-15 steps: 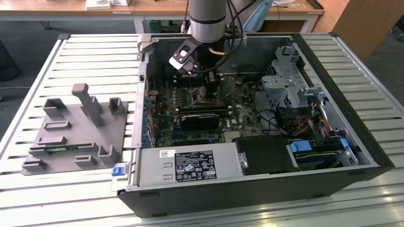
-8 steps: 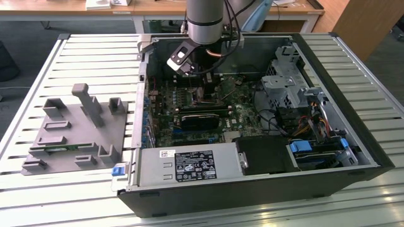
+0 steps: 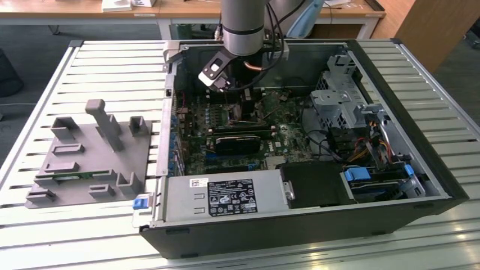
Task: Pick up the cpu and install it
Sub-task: 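Place the cpu into insertion slot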
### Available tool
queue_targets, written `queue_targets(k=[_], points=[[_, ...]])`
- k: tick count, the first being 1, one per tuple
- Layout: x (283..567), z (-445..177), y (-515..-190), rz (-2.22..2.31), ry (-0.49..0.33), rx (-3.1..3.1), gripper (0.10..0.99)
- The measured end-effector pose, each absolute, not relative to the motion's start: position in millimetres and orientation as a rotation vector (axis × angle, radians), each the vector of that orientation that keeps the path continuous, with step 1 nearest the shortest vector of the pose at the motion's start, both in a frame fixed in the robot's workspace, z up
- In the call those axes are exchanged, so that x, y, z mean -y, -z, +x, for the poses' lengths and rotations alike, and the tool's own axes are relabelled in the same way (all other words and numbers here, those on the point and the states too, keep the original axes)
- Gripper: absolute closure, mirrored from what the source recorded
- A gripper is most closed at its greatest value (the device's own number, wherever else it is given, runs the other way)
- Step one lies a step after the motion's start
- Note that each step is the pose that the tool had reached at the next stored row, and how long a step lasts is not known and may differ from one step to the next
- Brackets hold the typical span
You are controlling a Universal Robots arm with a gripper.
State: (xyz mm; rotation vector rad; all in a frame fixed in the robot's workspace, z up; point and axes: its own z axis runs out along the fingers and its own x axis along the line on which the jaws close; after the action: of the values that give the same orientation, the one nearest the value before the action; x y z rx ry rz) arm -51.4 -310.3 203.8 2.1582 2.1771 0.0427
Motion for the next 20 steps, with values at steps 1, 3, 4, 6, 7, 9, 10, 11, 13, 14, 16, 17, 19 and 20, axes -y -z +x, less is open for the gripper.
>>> queue_targets(k=[1,3,4,6,7,9,10,11,13,14,16,17,19,20], points=[[310.3,-51.4,-203.1,2.158,-0.043,-2.177,0.557],[310.3,-51.4,-202.0,2.159,-0.043,-2.177,0.557],[310.3,-51.4,-201.5,2.159,-0.043,-2.176,0.557],[310.3,-51.4,-200.8,2.161,-0.043,-2.174,0.557],[310.3,-51.4,-200.4,2.162,-0.043,-2.173,0.557],[310.3,-51.4,-199.6,2.165,-0.042,-2.170,0.557],[310.2,-51.4,-199.2,2.166,-0.042,-2.169,0.557],[310.1,-51.4,-198.8,2.167,-0.042,-2.168,0.557],[309.7,-51.4,-198.0,2.168,-0.042,-2.168,0.557],[309.5,-51.4,-197.6,2.168,-0.042,-2.167,0.557],[308.9,-51.4,-196.6,2.169,-0.042,-2.167,0.557],[308.7,-51.4,-196.1,2.169,-0.042,-2.166,0.557],[308.2,-51.4,-195.3,2.169,-0.041,-2.166,0.557],[308.0,-51.3,-195.0,2.169,-0.041,-2.166,0.557]])
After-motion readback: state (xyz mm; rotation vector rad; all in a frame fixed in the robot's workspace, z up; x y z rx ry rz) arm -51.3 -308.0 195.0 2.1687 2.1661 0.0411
